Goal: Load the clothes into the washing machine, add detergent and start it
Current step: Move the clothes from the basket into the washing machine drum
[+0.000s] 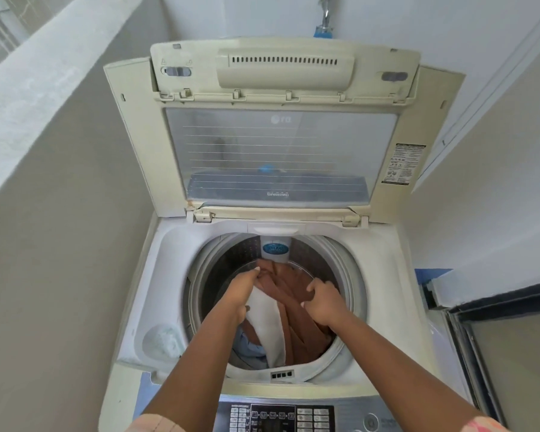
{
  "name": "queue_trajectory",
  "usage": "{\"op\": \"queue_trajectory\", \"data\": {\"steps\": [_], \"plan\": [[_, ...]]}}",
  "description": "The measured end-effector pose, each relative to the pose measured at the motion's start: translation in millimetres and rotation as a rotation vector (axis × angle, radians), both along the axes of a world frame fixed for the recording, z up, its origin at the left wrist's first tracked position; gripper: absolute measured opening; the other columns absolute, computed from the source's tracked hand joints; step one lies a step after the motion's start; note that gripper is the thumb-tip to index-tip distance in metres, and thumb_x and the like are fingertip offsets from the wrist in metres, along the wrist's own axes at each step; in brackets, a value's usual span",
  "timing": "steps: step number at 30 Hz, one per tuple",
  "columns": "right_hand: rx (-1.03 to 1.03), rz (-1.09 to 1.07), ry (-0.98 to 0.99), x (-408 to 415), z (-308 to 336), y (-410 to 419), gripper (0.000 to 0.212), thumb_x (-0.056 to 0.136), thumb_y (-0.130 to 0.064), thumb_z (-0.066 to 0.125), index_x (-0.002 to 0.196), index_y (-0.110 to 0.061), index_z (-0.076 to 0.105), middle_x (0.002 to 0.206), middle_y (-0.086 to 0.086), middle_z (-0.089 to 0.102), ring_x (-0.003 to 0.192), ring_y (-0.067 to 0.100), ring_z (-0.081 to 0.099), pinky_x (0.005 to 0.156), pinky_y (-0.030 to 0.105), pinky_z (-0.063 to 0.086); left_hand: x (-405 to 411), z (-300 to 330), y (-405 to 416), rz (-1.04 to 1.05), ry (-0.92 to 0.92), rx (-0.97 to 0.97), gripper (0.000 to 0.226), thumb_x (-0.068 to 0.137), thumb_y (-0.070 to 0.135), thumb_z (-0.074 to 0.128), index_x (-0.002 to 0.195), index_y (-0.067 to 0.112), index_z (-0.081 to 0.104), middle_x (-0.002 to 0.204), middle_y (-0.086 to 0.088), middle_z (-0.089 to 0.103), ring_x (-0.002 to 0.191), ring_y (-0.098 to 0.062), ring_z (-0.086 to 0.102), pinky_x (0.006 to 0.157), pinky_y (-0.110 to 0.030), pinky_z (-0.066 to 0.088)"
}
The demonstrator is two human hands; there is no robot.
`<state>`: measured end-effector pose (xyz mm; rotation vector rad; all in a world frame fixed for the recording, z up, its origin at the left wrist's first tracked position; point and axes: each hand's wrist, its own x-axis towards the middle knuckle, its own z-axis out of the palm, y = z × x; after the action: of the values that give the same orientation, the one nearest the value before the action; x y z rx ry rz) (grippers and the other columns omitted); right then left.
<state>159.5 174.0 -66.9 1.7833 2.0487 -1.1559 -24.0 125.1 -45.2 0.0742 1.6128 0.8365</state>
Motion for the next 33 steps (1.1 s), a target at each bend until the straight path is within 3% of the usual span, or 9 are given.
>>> {"op": "queue_trajectory", "data": {"steps": [4, 7, 10, 16, 19, 22, 25, 29, 33], "plan": [[0.037, -0.003, 0.044, 11, 7, -5, 0.046, 0.090, -0.034, 0.063, 0.130, -0.016, 0.052, 0.132, 0.010, 0.047, 0.115, 0.028, 0.056, 0.096, 0.033, 0.046, 24, -5, -2, -0.018, 0.041, -0.023, 0.034, 0.095, 0.042, 0.054, 0.121, 0.020, 0.050, 0.119, 0.000, 0.055, 0.114, -0.024, 0.052, 0.104, -0.044, 0.040], [0.211, -0.015, 0.117, 22, 17, -10, 0.034, 0.091, -0.030, 0.062, 0.122, -0.019, 0.057, 0.125, 0.006, 0.053, 0.112, 0.024, 0.056, 0.093, 0.035, 0.048, 46, -6, 0, 0.006, 0.106, 0.034, 0.031, 0.097, 0.034, 0.054, 0.121, 0.015, 0.058, 0.113, -0.004, 0.066, 0.103, -0.019, 0.061, 0.089, -0.037, 0.047], [0.400, -0.073, 0.224, 39, 31, -11, 0.027, 0.091, -0.025, 0.061, 0.118, -0.022, 0.059, 0.120, 0.001, 0.058, 0.111, 0.021, 0.056, 0.092, 0.036, 0.048, 76, 8, 8, 0.047, 0.138, 0.209, 0.022, 0.097, 0.021, 0.055, 0.116, 0.011, 0.061, 0.111, -0.013, 0.068, 0.091, -0.017, 0.064, 0.078, -0.030, 0.050], [0.750, -0.163, 0.287, 96, 58, -2, 0.027, 0.087, -0.019, 0.058, 0.112, -0.028, 0.061, 0.112, -0.006, 0.061, 0.103, 0.019, 0.056, 0.085, 0.038, 0.039, 154, 54, 35, -0.146, 0.258, 0.596, 0.018, 0.095, 0.017, 0.059, 0.112, 0.016, 0.063, 0.106, -0.008, 0.071, 0.100, -0.024, 0.068, 0.093, -0.040, 0.054], [0.884, -0.293, 0.329, 144, 64, 1, 0.024, 0.086, -0.018, 0.059, 0.109, -0.026, 0.063, 0.109, -0.005, 0.060, 0.099, 0.018, 0.056, 0.082, 0.035, 0.036, 198, 71, 48, -0.338, 0.357, 0.713, 0.016, 0.095, 0.016, 0.059, 0.108, 0.024, 0.063, 0.106, 0.002, 0.070, 0.102, -0.015, 0.067, 0.092, -0.031, 0.053], [0.895, -0.454, 0.335, 199, 59, 4, 0.023, 0.086, -0.015, 0.061, 0.106, -0.024, 0.064, 0.107, -0.005, 0.057, 0.098, 0.017, 0.057, 0.083, 0.034, 0.033, 244, 83, 57, -0.508, 0.406, 0.773, 0.017, 0.096, 0.015, 0.058, 0.108, 0.024, 0.063, 0.106, 0.009, 0.069, 0.097, 0.001, 0.064, 0.084, -0.012, 0.048], [0.864, -0.529, 0.291, 256, 49, 0, 0.027, 0.083, -0.007, 0.063, 0.104, -0.023, 0.063, 0.105, -0.004, 0.055, 0.098, 0.018, 0.056, 0.085, 0.043, 0.041, 291, 84, 63, -0.662, 0.414, 0.781, 0.021, 0.097, 0.019, 0.056, 0.117, 0.023, 0.062, 0.116, 0.012, 0.063, 0.099, 0.006, 0.059, 0.078, -0.006, 0.046], [0.812, -0.563, 0.219, 323, 36, -7, 0.026, 0.078, -0.002, 0.065, 0.097, -0.021, 0.064, 0.099, -0.002, 0.055, 0.094, 0.023, 0.059, 0.079, 0.038, 0.039, 349, 70, 70, -0.765, 0.415, 0.709, 0.027, 0.096, 0.020, 0.058, 0.123, 0.019, 0.060, 0.124, 0.005, 0.054, 0.109, -0.006, 0.055, 0.089, -0.014, 0.044], [0.685, -0.547, 0.202, 385, 10, -9, 0.025, 0.077, -0.005, 0.065, 0.096, -0.021, 0.063, 0.100, -0.006, 0.053, 0.091, 0.023, 0.060, 0.077, 0.044, 0.049, 397, 40, 76, -0.880, 0.434, 0.570, 0.029, 0.094, 0.025, 0.060, 0.123, 0.022, 0.058, 0.126, 0.000, 0.049, 0.115, -0.014, 0.052, 0.104, -0.032, 0.044]]}}
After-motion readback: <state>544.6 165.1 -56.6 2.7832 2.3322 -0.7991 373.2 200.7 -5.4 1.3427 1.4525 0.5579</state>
